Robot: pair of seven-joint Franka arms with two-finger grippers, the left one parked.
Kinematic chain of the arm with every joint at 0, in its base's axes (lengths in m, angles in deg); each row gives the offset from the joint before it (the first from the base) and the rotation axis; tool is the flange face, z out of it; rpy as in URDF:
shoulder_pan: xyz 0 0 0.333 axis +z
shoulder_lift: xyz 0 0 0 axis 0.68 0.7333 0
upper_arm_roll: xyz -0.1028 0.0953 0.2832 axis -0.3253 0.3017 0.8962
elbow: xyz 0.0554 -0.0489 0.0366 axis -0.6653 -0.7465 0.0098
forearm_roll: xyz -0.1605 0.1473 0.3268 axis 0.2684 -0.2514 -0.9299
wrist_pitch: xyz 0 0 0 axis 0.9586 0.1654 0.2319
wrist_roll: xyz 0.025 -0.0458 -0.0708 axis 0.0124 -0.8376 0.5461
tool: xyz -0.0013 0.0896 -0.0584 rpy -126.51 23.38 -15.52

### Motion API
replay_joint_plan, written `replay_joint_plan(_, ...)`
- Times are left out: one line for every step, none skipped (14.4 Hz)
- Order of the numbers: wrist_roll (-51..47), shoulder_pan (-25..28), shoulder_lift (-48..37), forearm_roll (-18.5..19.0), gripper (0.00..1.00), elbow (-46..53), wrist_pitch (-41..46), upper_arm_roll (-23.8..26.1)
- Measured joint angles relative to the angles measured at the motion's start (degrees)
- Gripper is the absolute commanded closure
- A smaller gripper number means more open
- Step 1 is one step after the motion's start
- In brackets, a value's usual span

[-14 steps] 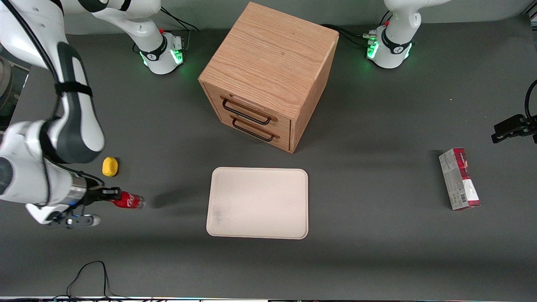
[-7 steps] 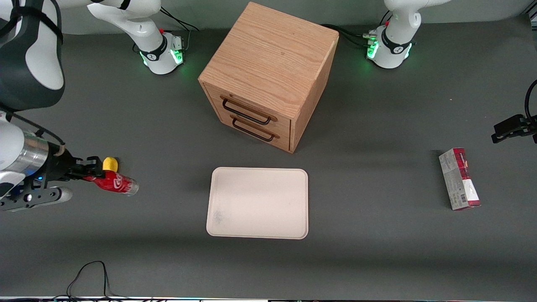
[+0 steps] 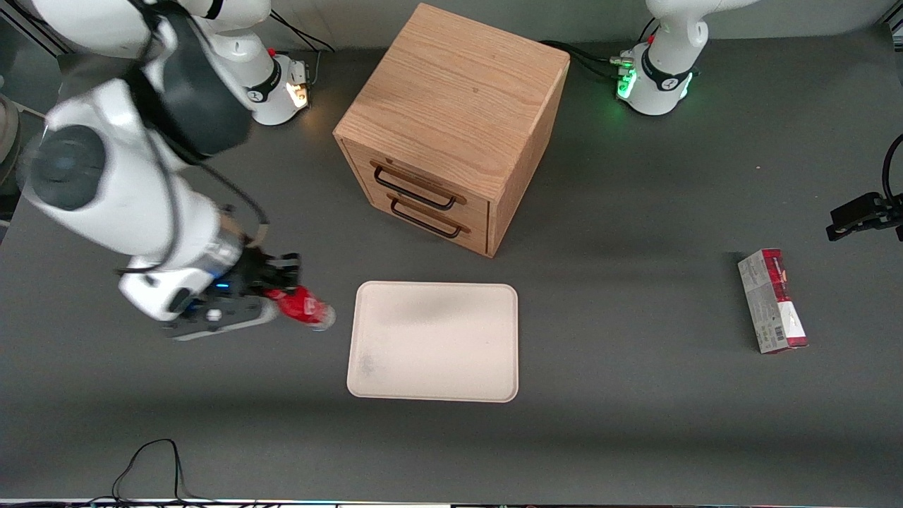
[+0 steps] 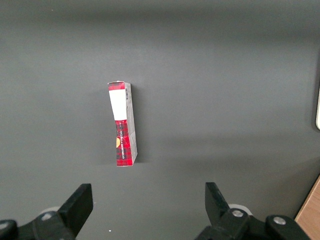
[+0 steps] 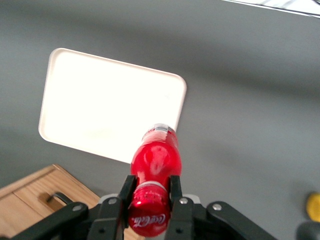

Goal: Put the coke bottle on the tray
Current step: 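Lift the red bottle and carry it toward the white tray, then lower the red bottle onto the white tray and open the right gripper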

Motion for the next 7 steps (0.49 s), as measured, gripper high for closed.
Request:
replay_joint_plan(-0.7, 0.7, 2.1, 1.4, 0.89, 0.0, -2.5, 0.8)
replay_joint_plan(-0.9, 1.4, 4.2, 2.7, 0.89, 0.0, -4.8, 1.0)
replay_joint_plan(-1.3, 2.0, 6.1, 4.6, 0.89, 0.0, -6.8, 1.1)
replay_joint_plan(-1.8, 2.6, 8.0, 6.8, 0.88, 0.0, -8.4, 1.2)
replay_joint_plan(-2.3, 3.1, 9.7, 8.6, 0.87, 0.0, -9.8, 1.2)
replay_joint_plan(-2.4, 3.3, 11.3, 9.7, 0.87, -0.1, -11.0, 1.2)
replay_joint_plan(-2.4, 3.5, 12.7, 10.6, 0.85, -0.1, -12.3, 1.2)
